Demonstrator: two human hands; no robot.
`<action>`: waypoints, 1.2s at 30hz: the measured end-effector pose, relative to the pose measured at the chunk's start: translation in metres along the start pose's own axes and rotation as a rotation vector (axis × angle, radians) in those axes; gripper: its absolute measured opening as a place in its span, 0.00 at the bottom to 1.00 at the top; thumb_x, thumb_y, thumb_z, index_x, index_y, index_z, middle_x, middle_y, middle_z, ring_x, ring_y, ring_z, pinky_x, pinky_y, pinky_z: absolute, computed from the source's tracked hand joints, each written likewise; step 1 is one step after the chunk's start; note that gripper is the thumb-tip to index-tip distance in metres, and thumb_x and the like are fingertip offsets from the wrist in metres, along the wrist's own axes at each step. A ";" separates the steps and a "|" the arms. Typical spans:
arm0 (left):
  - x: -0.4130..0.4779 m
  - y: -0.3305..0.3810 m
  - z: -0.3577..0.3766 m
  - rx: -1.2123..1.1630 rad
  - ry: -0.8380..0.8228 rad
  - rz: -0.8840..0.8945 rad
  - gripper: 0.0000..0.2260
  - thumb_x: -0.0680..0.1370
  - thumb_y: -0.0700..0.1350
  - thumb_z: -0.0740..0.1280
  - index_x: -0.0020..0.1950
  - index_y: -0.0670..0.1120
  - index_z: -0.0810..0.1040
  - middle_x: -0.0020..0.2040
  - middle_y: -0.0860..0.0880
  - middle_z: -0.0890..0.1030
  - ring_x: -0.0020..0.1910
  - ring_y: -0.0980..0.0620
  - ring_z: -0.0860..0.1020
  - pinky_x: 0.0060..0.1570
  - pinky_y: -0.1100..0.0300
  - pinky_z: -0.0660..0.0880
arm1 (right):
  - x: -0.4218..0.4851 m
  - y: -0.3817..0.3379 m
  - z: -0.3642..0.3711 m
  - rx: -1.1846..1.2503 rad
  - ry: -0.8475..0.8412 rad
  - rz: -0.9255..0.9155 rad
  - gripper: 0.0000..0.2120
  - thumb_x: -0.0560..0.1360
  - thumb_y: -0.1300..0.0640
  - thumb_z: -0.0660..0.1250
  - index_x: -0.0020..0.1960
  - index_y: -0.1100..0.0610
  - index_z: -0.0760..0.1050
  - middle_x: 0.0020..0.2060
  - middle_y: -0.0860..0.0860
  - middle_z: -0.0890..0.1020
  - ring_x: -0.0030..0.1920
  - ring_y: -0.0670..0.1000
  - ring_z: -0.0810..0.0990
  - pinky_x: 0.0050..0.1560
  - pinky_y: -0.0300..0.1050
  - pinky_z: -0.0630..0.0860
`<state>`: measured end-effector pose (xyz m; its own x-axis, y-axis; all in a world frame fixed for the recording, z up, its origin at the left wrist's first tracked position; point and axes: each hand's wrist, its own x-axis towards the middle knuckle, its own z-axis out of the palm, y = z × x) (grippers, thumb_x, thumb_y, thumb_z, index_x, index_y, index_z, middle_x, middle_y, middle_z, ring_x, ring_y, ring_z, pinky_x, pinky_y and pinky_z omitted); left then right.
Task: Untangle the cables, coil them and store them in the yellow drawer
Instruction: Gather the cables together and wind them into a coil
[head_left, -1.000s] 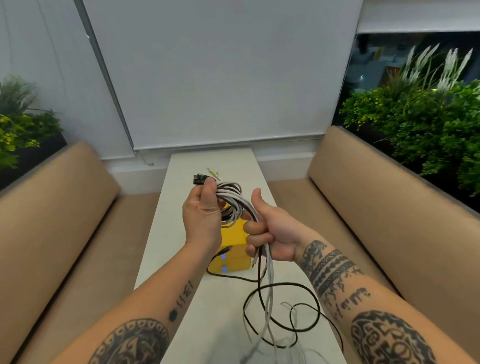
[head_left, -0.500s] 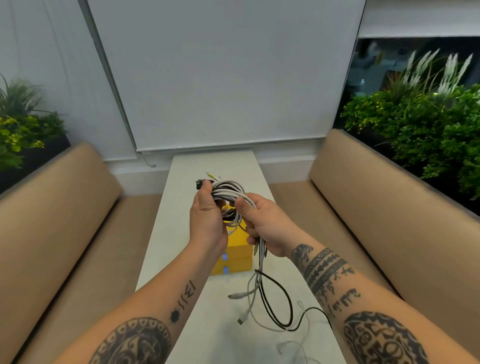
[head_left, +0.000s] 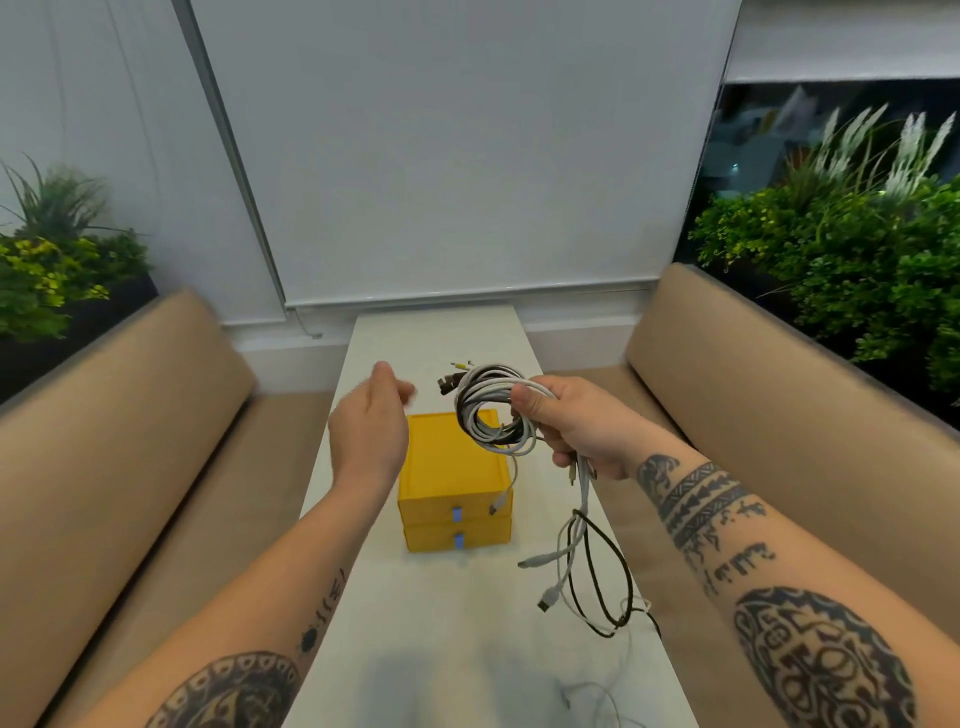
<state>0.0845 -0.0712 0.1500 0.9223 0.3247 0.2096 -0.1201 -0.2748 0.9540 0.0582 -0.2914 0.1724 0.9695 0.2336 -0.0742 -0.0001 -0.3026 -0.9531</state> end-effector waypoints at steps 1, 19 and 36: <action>0.001 0.002 -0.005 0.044 0.088 0.167 0.15 0.81 0.54 0.59 0.41 0.49 0.79 0.42 0.54 0.80 0.45 0.51 0.77 0.45 0.57 0.72 | -0.001 -0.001 -0.002 -0.031 -0.013 -0.009 0.14 0.81 0.43 0.64 0.47 0.53 0.77 0.25 0.44 0.66 0.27 0.48 0.60 0.27 0.41 0.68; -0.014 0.041 0.003 0.314 -0.905 0.311 0.10 0.75 0.48 0.74 0.55 0.56 0.81 0.38 0.62 0.82 0.37 0.65 0.79 0.36 0.71 0.72 | -0.020 -0.011 -0.002 -0.146 -0.183 0.072 0.24 0.78 0.35 0.63 0.45 0.58 0.76 0.27 0.49 0.66 0.27 0.50 0.66 0.34 0.48 0.70; -0.005 0.030 -0.010 0.144 -0.697 0.309 0.07 0.80 0.46 0.70 0.57 0.54 0.81 0.35 0.66 0.81 0.33 0.67 0.78 0.31 0.74 0.70 | -0.010 -0.003 0.019 -0.515 0.293 -0.099 0.19 0.84 0.43 0.54 0.42 0.52 0.74 0.33 0.46 0.75 0.32 0.47 0.72 0.33 0.45 0.66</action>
<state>0.0721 -0.0720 0.1798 0.8786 -0.4168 0.2330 -0.4045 -0.3906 0.8269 0.0440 -0.2748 0.1705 0.9860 0.0415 0.1617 0.1420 -0.7183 -0.6811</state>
